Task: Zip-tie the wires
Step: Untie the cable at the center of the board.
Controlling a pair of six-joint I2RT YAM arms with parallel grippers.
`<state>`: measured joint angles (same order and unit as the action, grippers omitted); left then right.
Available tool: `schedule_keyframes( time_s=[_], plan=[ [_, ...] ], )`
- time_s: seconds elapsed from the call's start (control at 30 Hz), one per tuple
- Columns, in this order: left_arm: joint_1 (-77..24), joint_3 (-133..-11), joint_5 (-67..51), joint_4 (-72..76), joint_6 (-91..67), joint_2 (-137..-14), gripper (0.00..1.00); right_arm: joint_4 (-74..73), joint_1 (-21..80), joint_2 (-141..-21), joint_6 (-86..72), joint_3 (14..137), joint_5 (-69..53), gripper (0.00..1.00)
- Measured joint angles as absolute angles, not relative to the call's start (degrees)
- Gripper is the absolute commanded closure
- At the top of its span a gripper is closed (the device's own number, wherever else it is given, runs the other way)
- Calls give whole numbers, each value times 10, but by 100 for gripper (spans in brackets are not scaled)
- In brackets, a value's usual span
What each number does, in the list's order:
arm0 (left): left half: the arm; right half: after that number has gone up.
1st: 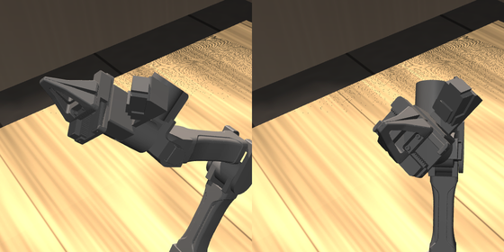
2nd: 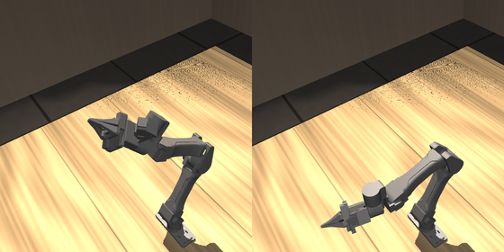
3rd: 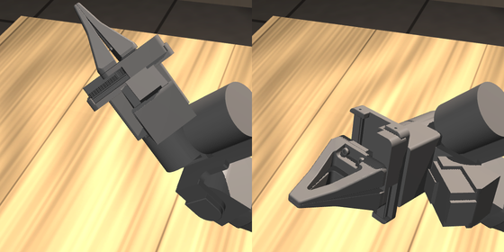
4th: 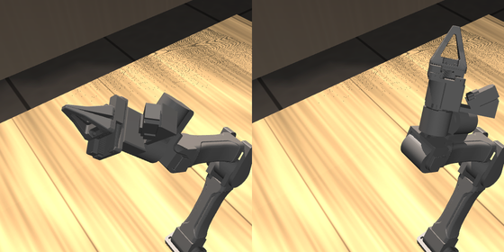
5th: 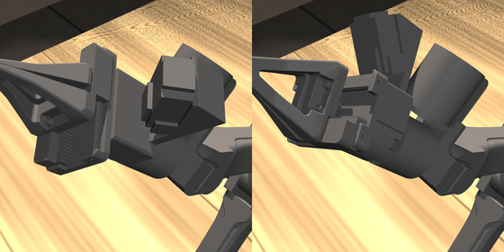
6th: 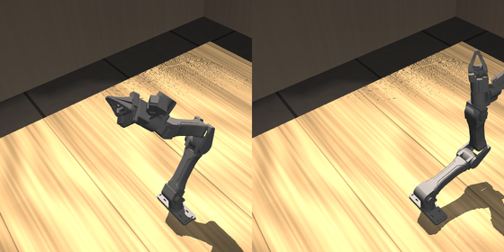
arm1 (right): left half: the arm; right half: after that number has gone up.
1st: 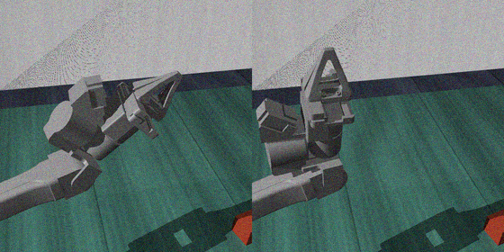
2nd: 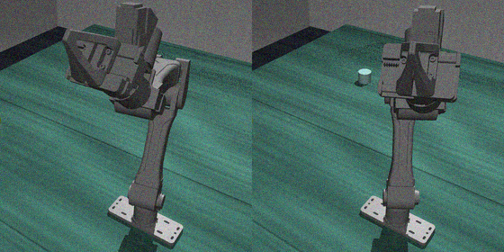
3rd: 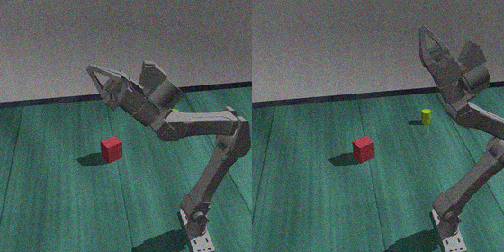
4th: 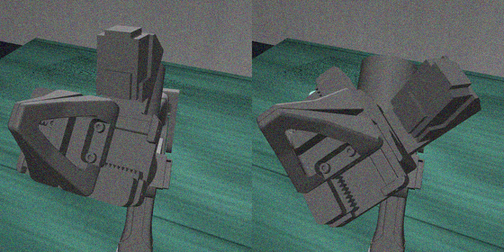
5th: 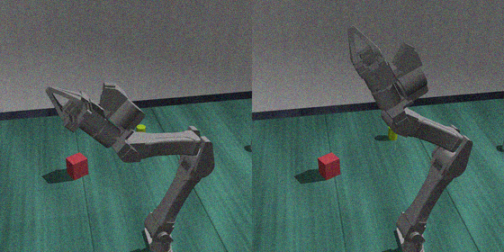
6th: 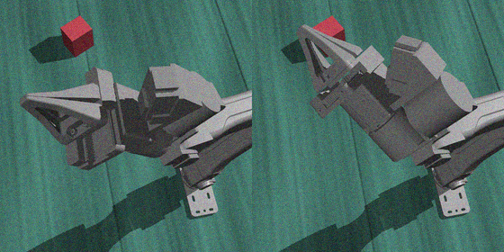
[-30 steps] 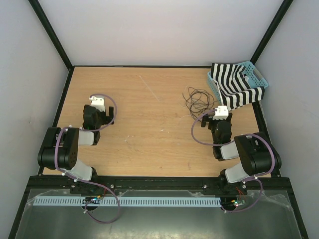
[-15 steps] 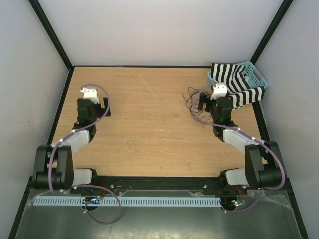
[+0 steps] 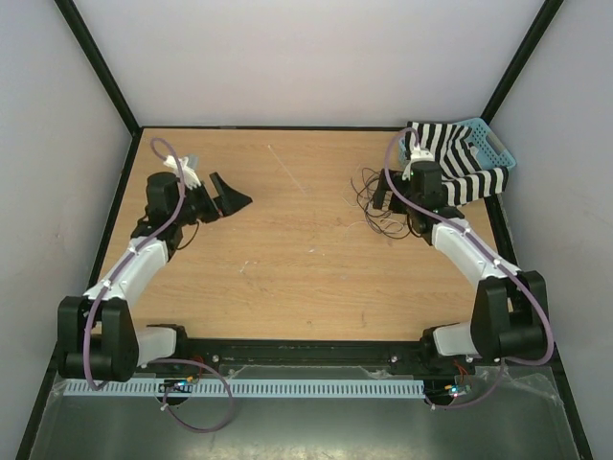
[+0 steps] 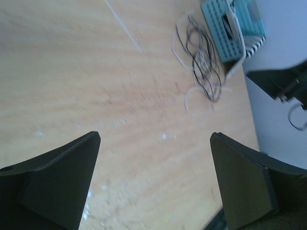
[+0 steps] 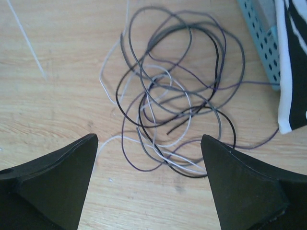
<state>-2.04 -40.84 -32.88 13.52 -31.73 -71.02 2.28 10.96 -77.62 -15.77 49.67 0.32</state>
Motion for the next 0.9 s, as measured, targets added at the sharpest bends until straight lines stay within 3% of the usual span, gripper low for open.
schedule_keyframes(
  time_s=[0.4, 0.8, 0.9],
  plan=[
    [-42, -392, -380, 17, -308, -646, 1, -58, 109, -898, -107, 558, 23, 2],
    [-42, -392, -383, -8, -299, -646, 1, -33, 108, -988, -262, 587, 192, 3],
    [-42, -392, -386, -9, -298, -646, 1, -14, 106, -1022, -285, 595, 226, 7]
  ],
)
